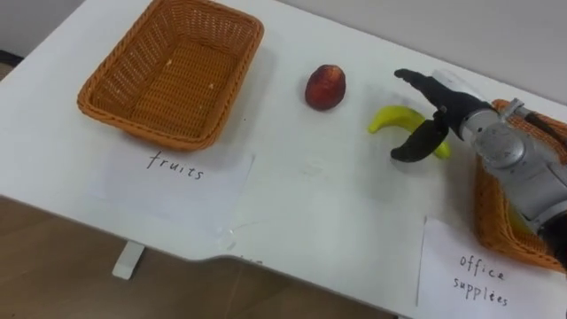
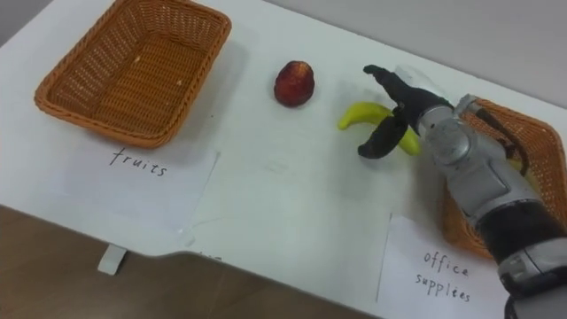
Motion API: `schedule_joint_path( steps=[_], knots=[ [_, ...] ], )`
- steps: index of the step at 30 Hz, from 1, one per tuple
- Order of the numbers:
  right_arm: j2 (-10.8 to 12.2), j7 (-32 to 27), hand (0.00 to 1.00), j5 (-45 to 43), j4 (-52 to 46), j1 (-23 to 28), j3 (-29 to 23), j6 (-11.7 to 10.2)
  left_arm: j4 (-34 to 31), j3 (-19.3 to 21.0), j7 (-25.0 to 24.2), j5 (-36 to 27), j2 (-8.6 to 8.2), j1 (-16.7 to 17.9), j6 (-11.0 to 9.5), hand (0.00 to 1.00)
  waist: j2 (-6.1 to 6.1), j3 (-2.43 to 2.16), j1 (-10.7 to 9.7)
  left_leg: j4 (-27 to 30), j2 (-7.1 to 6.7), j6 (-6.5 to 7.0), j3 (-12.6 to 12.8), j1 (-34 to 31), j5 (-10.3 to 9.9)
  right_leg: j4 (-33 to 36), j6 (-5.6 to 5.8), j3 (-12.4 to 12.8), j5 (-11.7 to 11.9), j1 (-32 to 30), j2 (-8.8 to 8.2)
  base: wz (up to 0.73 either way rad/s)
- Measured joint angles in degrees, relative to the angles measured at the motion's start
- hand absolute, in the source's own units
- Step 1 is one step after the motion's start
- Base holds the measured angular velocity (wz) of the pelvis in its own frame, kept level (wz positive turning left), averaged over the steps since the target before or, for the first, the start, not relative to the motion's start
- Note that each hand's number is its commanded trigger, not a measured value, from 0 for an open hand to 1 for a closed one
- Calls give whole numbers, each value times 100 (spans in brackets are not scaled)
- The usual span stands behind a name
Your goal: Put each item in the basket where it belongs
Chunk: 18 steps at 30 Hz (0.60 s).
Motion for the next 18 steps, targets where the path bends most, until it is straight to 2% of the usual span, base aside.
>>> schedule_joint_path(
  steps=[8,12,14,18],
  knots=[
    [0,59,0,15,25,0,39,4,208,-70,4,-21,0,-99,9,0,-6,6,61,-1,-3,0,-1,1,0,-3,0,-2,0,1,13,0],
    [0,138,0,14,151,0,95,0,206,-100,7,-51,-2,-160,4,0,4,44,96,1,-47,1,-2,-9,1,-3,0,-1,0,-9,11,0],
    [1,202,0,14,369,-8,94,-12,205,-117,8,-46,-5,-230,-12,0,30,63,181,1,-50,2,14,-19,1,1,0,3,0,-20,8,0],
    [1,304,0,10,586,-186,73,-14,207,-116,15,-45,-10,-253,-17,0,33,65,203,2,-48,4,38,-71,3,4,0,4,0,-70,9,0]
  ],
)
